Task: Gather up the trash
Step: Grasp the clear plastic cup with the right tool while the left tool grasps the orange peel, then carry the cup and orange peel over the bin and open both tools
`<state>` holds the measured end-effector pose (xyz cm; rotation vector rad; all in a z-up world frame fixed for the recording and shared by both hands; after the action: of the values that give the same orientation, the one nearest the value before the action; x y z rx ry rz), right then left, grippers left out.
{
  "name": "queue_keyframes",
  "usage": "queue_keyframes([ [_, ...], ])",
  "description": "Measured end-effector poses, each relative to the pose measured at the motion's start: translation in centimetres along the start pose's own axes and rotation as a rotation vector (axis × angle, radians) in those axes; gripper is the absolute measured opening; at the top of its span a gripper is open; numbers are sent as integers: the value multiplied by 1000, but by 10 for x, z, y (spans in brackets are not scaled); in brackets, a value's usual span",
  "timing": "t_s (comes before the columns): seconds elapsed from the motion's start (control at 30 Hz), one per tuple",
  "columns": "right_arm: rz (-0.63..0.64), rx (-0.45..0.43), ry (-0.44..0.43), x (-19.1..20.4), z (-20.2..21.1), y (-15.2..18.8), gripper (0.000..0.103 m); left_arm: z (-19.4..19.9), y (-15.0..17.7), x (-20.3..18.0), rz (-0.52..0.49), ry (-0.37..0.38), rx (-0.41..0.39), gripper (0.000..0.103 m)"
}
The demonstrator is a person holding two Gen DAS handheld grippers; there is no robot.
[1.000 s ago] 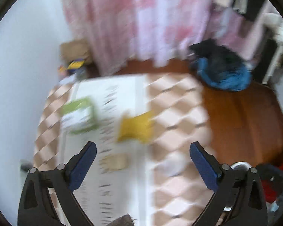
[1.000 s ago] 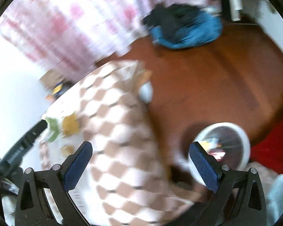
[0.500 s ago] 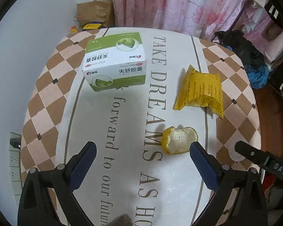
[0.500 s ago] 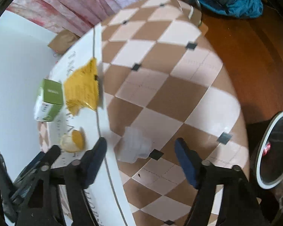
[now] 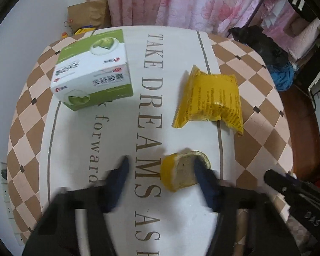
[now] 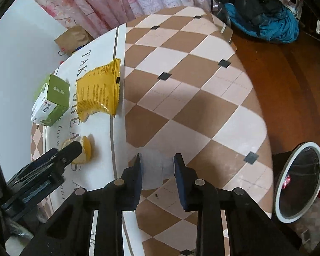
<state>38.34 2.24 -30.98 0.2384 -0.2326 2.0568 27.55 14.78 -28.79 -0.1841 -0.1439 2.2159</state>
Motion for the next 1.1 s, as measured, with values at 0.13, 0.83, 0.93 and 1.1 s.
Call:
queue_keyframes([
  [0.13, 11, -5, 0, -3, 6, 0, 29, -2, 5, -1, -15, -8, -6, 10],
  [0.83, 81, -143, -91, 7, 88, 47, 29, 128, 57, -15, -58, -66, -266, 7],
  [0.93, 81, -176, -110, 2, 113, 53, 29, 158, 59, -32, -87, -43, -313, 7],
  [1.1, 62, -254, -128, -25, 169, 62, 29, 195, 60, -74, -140, 14, -376, 7],
])
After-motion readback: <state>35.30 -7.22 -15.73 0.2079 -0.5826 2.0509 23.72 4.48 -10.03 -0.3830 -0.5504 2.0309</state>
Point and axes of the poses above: each gripper's, at about its wrist camera, not at the fingertips, and z roughly against the way its jaws point, x to its left, y to its underside, the point moved 1 cm from there along -z, roughly the way its jaws point, and after that the axes turned 8 degrees about x, right-handed, at the moved point
